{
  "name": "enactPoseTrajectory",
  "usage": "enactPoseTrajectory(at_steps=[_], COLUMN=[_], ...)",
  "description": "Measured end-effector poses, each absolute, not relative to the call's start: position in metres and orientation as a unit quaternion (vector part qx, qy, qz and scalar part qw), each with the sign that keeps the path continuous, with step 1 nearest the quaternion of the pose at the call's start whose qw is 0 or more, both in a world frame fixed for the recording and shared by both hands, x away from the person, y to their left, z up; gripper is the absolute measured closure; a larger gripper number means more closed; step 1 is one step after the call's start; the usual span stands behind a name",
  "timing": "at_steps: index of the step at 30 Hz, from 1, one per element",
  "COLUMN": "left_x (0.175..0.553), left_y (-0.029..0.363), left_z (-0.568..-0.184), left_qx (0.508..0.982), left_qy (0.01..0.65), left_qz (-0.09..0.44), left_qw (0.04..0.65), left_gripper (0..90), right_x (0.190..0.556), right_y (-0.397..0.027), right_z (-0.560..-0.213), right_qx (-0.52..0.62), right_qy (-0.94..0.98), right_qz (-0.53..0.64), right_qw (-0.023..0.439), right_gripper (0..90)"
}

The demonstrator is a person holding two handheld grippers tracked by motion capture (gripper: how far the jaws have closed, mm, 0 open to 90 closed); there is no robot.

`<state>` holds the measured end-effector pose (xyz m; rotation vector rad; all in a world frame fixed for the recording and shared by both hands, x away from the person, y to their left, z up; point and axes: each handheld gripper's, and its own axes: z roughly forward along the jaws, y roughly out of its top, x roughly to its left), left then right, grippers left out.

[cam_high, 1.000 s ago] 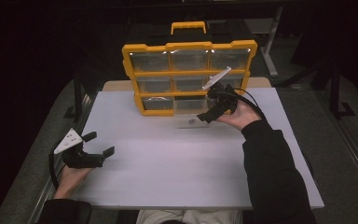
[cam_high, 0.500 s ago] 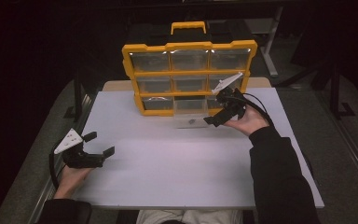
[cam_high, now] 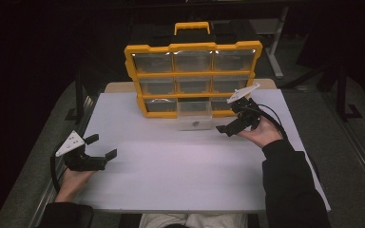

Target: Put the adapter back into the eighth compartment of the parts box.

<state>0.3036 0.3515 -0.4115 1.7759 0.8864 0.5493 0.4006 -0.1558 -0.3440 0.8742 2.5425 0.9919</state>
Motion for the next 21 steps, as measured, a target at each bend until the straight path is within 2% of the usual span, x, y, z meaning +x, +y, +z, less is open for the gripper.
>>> enactPoseTrajectory(at_steps=[21], left_x=[0.304], left_y=[0.351], left_z=[-0.412], left_qx=[0.739], left_qy=[0.37], left_qz=[0.229], left_qw=[0.514], left_gripper=[0.0], right_x=[0.378], right_y=[-0.181], right_z=[-0.357], right_qx=[0.313], right_qy=[0.867], right_qz=[0.36], right_qw=[0.144], right_gripper=[0.0])
